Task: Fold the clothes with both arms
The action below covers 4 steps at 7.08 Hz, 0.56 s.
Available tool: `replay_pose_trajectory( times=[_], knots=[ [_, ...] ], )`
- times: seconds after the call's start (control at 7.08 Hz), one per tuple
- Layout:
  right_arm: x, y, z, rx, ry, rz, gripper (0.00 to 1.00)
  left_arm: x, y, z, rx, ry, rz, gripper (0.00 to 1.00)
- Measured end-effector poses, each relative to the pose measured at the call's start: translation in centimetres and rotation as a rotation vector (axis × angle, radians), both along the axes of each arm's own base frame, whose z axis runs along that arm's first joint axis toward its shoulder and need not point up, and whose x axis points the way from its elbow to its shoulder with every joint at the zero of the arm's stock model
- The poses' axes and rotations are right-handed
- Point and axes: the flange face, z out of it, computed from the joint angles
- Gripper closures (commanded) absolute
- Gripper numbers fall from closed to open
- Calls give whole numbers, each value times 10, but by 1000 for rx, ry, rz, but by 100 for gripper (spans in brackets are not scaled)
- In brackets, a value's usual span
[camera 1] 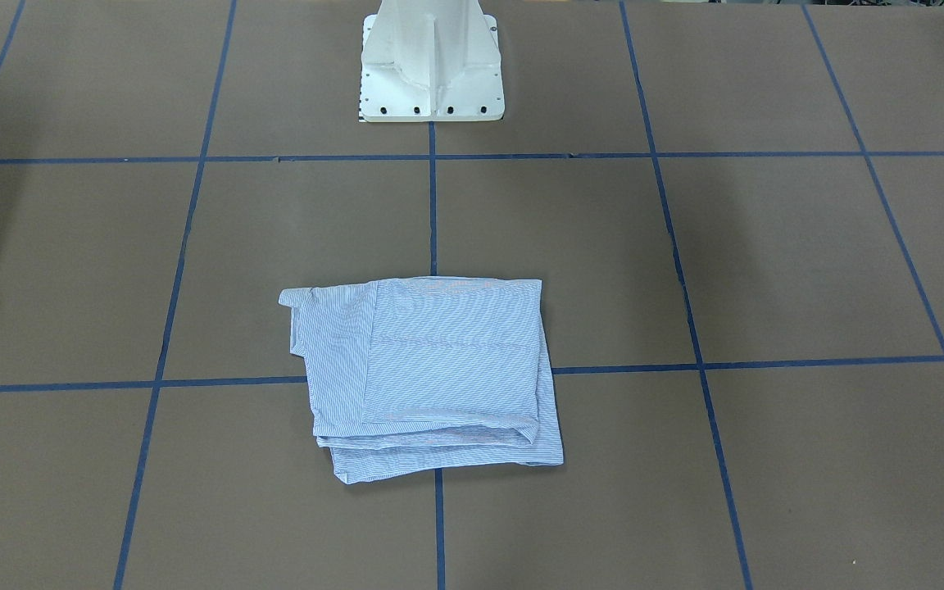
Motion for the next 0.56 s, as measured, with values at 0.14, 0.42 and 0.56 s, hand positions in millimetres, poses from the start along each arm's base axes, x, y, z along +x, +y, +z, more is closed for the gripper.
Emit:
replay_pose_trajectory(
  times=[0.14, 0.42, 0.56],
  knots=[
    [0, 2, -2, 1, -6, -4, 0, 0, 12, 13, -14, 0, -3, 0],
    [0, 3, -1, 16, -4, -19, 0, -2, 31, 27, -31, -7, -12, 0],
    [0, 4, 0, 12, -2, -20, 0, -3, 34, 30, -34, -29, -23, 0]
  ],
)
